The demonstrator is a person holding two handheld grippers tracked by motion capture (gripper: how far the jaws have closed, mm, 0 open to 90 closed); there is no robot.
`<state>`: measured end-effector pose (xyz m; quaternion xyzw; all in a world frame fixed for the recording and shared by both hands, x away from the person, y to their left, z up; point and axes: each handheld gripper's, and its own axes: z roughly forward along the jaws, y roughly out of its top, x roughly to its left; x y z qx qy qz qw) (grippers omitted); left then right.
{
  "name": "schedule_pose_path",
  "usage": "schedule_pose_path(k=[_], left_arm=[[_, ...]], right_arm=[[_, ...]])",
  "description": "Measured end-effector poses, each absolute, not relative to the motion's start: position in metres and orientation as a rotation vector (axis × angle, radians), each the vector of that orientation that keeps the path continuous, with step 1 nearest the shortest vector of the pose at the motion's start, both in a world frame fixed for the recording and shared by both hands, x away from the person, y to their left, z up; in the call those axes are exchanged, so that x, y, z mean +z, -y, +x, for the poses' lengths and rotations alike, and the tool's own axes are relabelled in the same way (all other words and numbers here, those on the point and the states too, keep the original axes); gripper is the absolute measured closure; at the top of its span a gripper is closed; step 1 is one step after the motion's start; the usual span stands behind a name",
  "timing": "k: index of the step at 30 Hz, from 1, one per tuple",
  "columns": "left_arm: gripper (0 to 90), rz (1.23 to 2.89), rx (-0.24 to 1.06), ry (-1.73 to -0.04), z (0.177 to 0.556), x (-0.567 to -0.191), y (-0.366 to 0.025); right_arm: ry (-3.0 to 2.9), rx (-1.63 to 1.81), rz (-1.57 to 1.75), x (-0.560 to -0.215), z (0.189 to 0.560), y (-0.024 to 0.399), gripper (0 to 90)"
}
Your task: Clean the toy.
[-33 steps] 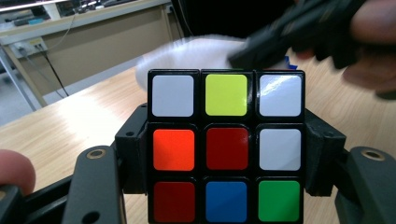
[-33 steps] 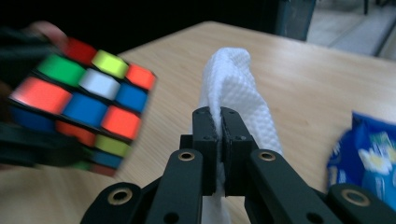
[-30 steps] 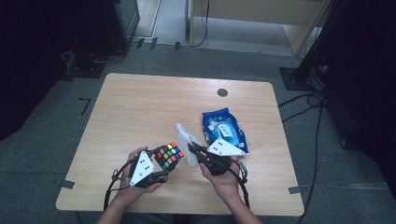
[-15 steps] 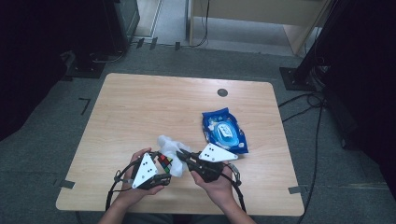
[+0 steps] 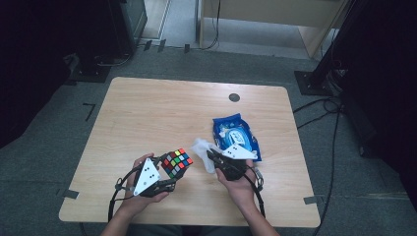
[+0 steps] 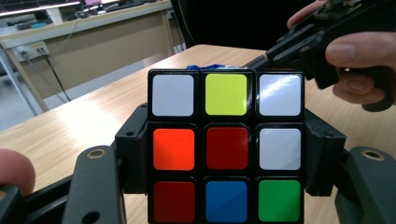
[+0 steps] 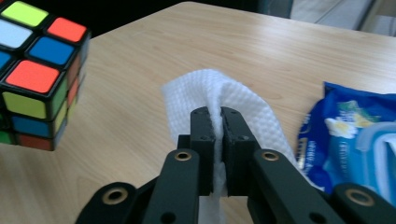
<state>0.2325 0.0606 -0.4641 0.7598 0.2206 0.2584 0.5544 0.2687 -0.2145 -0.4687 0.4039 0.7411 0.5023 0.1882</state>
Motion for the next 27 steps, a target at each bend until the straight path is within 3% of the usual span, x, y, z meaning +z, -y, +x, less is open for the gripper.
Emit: schedule_pose_path(k=[4,5,10,11,12,13,16,21,24,27], left_arm=[[34.1,1.796,0.624,-0.536,0.233,-0.465,-0.060],[34.1,1.796,0.624,-0.536,0.233,-0.465,-0.060],[34.2,1.802,0.638,-0.550,0.233,-0.467,-0.057],[34.1,1.802,0.638,-0.550,0.233,-0.467,-0.057],[34.1,1.805,0.649,-0.545,0.233,-0.467,-0.054],[34.1,1.805,0.649,-0.545,0.233,-0.467,-0.054],[34.1,1.812,0.662,-0.530,0.229,-0.467,-0.049],[34.1,1.816,0.686,-0.501,0.225,-0.468,-0.042],[34.1,1.828,0.696,-0.482,0.223,-0.469,-0.038],[34.1,1.829,0.692,-0.478,0.223,-0.469,-0.037]], right_arm=[[-2.025,1.477,1.185,-0.463,0.267,0.219,69.8],[-2.025,1.477,1.185,-0.463,0.267,0.219,69.8],[-2.034,1.741,1.192,-0.442,0.254,0.202,44.0],[-2.034,1.741,1.192,-0.442,0.254,0.202,44.0],[-2.058,1.814,1.203,-0.437,0.250,0.193,36.4],[-2.058,1.814,1.203,-0.437,0.250,0.193,36.4],[-2.121,1.843,1.239,-0.438,0.245,0.176,25.5],[-2.150,1.851,1.323,-0.446,0.247,0.169,24.7],[-2.165,1.837,1.376,-0.450,0.248,0.166,33.4],[-2.171,1.852,1.409,-0.452,0.248,0.168,34.0]])
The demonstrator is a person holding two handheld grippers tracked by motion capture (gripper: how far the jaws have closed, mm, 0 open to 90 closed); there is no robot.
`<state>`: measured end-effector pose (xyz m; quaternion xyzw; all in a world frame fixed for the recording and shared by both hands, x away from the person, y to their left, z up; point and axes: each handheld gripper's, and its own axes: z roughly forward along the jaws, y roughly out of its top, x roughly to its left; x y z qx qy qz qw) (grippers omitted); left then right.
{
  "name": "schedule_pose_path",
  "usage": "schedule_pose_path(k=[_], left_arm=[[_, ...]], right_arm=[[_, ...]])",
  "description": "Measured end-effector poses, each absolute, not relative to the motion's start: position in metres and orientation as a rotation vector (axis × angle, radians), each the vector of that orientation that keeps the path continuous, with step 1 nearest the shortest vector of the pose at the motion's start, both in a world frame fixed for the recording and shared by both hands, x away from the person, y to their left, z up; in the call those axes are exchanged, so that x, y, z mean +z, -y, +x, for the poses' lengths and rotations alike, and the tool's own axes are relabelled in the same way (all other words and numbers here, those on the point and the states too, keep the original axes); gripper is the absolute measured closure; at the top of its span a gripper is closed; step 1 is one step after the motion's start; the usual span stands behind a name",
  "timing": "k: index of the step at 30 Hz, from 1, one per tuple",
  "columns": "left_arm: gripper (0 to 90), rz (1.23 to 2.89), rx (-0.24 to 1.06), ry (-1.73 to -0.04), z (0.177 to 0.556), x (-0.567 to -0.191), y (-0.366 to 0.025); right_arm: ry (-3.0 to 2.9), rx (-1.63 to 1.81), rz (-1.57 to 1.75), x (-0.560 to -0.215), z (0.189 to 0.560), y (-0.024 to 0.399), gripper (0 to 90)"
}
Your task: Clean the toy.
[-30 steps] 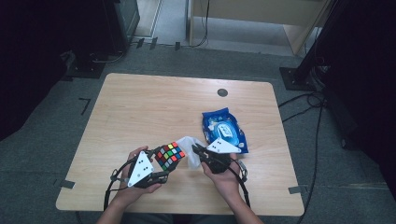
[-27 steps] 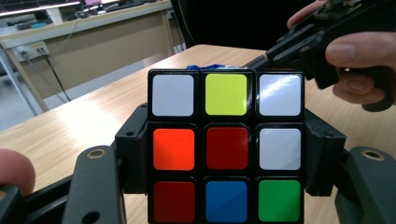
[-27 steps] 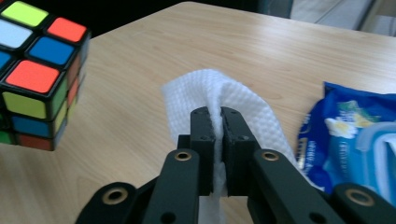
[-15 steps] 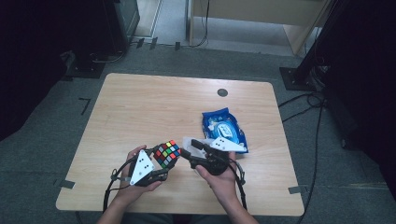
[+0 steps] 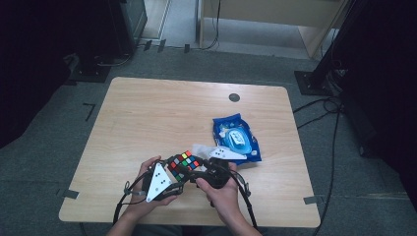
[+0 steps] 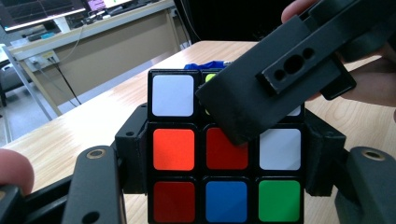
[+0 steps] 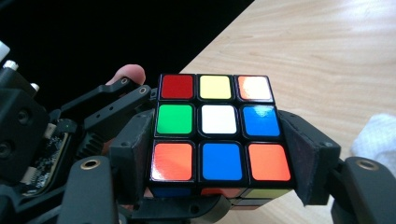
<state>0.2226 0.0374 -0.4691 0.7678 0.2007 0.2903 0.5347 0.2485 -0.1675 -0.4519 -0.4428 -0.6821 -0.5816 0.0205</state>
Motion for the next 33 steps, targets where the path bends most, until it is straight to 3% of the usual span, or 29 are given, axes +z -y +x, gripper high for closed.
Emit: schedule_pose_path(k=[21,33], left_arm=[[33.4,1.848,0.618,-0.464,0.228,-0.474,-0.043],[35.2,1.893,0.648,-0.465,0.230,-0.480,-0.041]], right_arm=[[2.078,-1.798,-1.460,-0.445,0.252,0.184,34.6],[2.012,-1.874,-1.482,-0.433,0.254,0.202,34.6]])
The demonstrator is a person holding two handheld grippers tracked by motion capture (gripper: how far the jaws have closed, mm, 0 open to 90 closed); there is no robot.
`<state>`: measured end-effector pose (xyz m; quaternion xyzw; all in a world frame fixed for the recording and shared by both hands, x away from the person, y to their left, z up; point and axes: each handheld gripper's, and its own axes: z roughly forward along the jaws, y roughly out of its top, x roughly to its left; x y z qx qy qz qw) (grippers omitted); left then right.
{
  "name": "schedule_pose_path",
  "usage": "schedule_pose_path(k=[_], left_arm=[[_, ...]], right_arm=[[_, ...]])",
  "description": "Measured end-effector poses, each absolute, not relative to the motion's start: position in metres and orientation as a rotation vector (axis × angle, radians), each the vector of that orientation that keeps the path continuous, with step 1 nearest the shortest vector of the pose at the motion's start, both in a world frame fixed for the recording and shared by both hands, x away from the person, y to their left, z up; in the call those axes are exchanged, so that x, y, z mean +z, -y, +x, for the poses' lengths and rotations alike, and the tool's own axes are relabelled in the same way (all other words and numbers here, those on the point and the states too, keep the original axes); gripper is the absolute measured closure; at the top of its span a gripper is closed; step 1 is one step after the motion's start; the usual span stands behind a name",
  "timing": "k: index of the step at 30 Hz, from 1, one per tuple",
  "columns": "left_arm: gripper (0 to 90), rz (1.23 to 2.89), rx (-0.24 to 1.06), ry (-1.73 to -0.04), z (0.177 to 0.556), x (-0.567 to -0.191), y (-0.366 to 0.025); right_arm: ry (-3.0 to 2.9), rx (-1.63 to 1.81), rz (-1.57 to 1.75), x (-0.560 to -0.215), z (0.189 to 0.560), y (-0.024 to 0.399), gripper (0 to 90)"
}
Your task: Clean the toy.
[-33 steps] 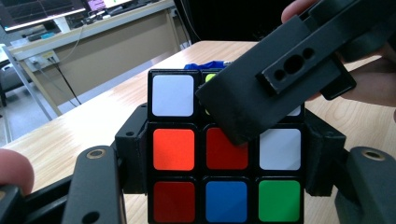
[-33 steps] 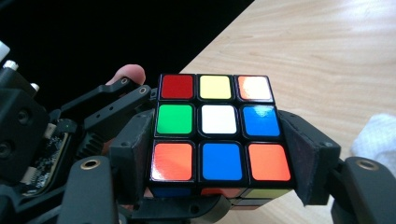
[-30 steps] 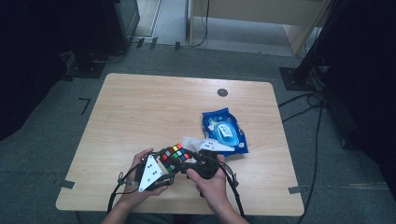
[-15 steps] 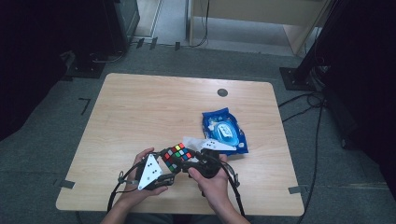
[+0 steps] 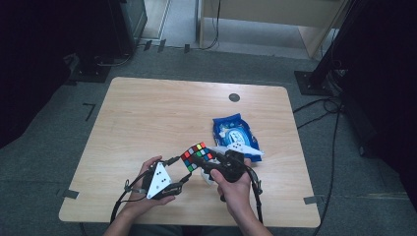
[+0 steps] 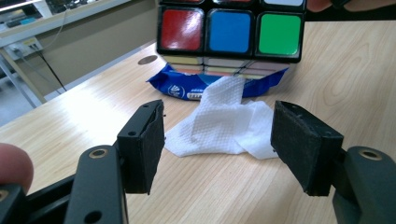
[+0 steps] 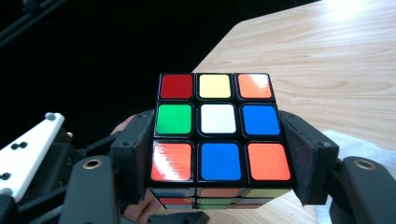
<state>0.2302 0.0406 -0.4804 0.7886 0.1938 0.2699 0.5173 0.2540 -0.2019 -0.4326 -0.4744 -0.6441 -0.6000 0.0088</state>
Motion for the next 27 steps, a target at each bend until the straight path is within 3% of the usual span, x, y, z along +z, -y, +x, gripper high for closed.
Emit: schedule_pose_path(k=[7,27], left_arm=[[27.6,1.856,0.629,-0.484,0.229,-0.478,-0.039],[34.0,1.831,0.632,-0.519,0.231,-0.476,-0.044]], right_arm=[[2.016,-1.856,-1.435,-0.439,0.251,0.189,34.6],[1.950,-1.879,-1.387,-0.447,0.257,0.192,30.4]])
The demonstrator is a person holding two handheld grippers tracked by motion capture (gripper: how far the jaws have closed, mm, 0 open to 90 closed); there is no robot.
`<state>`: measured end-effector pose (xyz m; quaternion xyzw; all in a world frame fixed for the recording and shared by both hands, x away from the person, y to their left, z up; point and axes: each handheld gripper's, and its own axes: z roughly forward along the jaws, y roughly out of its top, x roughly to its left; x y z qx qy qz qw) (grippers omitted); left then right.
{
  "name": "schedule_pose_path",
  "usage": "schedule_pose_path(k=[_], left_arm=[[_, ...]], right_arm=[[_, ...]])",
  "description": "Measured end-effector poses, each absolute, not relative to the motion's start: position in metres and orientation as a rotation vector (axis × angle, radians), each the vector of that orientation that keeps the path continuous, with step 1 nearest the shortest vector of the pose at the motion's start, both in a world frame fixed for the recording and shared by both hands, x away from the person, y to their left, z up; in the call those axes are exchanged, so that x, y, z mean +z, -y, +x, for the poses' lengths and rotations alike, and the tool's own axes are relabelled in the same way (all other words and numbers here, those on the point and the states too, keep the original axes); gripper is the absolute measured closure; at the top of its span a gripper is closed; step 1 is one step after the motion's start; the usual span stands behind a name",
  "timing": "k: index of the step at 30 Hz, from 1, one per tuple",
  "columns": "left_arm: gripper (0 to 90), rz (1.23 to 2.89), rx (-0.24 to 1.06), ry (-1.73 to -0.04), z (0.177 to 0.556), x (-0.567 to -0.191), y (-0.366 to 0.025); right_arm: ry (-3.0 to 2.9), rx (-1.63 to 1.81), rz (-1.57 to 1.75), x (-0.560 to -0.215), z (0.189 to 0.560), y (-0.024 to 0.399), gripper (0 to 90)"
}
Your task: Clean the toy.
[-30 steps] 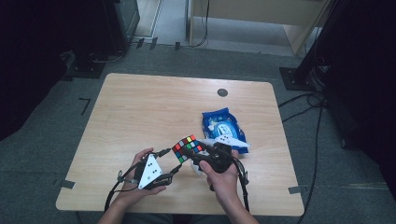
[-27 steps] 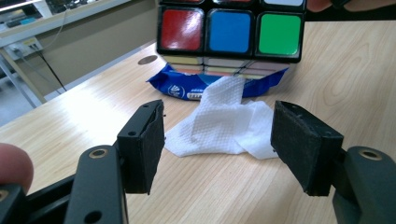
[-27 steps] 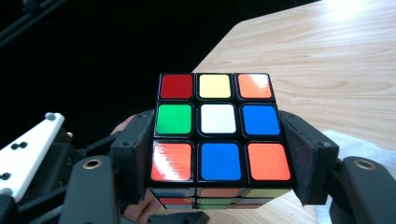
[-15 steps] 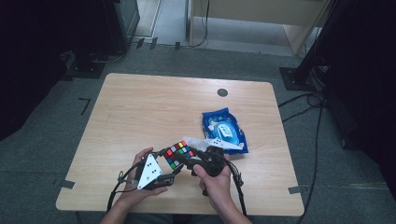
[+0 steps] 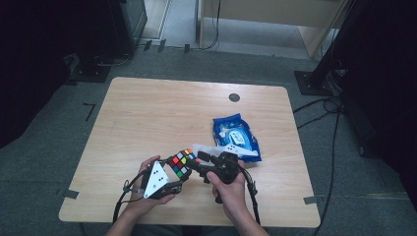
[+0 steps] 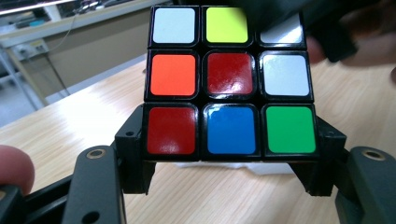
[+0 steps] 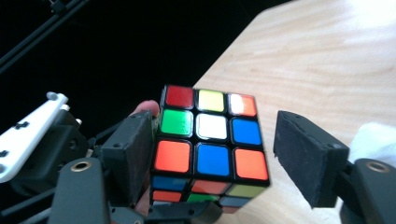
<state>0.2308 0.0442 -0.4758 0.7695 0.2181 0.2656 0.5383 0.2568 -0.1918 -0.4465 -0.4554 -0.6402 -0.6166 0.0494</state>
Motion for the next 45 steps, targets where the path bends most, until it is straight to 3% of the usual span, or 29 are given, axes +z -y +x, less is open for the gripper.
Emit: schedule_pose_path(k=[2,3,4,7,17,24,27,33,45], left_arm=[[34.0,1.832,0.626,-0.525,0.231,-0.476,-0.045],[34.1,1.828,0.622,-0.533,0.233,-0.476,-0.048],[34.0,1.828,0.622,-0.533,0.233,-0.476,-0.048],[34.1,1.802,0.598,-0.551,0.235,-0.472,-0.054],[34.0,1.766,0.572,-0.567,0.236,-0.469,-0.061],[34.0,1.746,0.545,-0.581,0.238,-0.467,-0.066],[34.0,1.764,0.551,-0.560,0.236,-0.467,-0.062],[34.0,1.776,0.541,-0.543,0.234,-0.468,-0.056],[34.0,1.791,0.521,-0.530,0.233,-0.469,-0.055]], right_arm=[[1.956,-1.894,-1.378,-0.445,0.257,0.194,32.7],[1.969,-1.939,-1.333,-0.442,0.257,0.199,42.2],[1.969,-1.939,-1.333,-0.442,0.257,0.199,42.2],[2.195,-2.015,-1.318,-0.439,0.255,0.205,64.2],[2.336,-1.957,-1.284,-0.456,0.257,0.196,83.7],[2.319,-1.912,-1.272,-0.463,0.257,0.191,86.0],[2.343,-1.934,-1.308,-0.461,0.257,0.194,81.8],[2.289,-1.963,-1.297,-0.460,0.255,0.194,88.8],[2.244,-1.879,-1.266,-0.469,0.257,0.188,89.8]])
